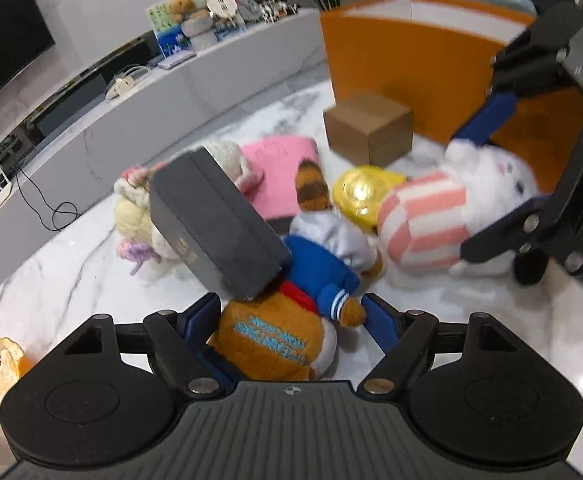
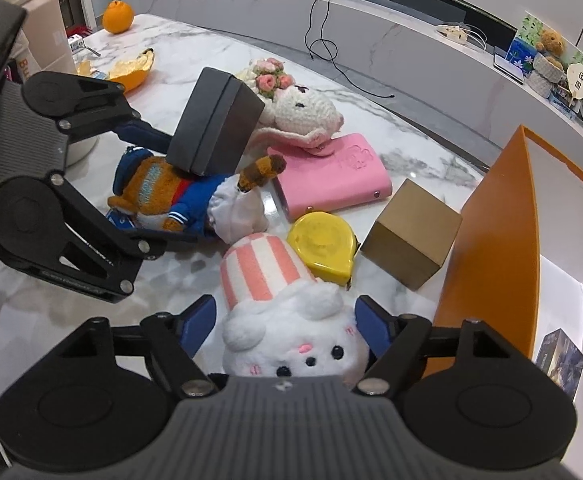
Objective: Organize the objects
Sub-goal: 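Grasp the orange bear plush with the left tool while the right tool grasps the white striped-hat plush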
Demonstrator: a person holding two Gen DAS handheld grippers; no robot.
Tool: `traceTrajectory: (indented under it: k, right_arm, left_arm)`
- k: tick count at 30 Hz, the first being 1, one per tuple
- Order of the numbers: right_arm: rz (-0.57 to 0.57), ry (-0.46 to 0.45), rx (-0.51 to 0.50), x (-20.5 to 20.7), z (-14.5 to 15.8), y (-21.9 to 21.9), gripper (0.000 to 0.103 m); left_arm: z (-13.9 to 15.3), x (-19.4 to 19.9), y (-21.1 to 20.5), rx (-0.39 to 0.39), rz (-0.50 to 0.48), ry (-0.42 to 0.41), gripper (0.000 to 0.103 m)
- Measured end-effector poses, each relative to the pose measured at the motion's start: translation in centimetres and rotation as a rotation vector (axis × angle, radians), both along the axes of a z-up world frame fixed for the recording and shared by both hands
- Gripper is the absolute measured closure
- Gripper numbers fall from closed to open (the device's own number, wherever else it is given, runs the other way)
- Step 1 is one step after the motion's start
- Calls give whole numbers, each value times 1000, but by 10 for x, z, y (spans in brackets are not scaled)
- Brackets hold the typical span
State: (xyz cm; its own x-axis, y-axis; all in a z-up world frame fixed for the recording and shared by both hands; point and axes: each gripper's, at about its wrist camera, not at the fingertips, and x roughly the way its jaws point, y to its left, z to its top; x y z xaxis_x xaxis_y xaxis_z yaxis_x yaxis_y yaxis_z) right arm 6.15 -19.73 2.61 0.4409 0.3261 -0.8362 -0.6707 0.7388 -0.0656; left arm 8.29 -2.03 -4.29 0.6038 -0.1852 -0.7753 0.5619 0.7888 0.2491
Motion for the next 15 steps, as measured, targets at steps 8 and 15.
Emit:
traceTrajectory:
  k: [8,15]
  right_arm:
    - [2,-31,-55,2,-10,6,24]
    - [15,-23,-82,1,-21,13,20]
  left_arm:
    - [-12,9,0,40,32,31,11]
    - [-13,13,13,-73,86,73,15]
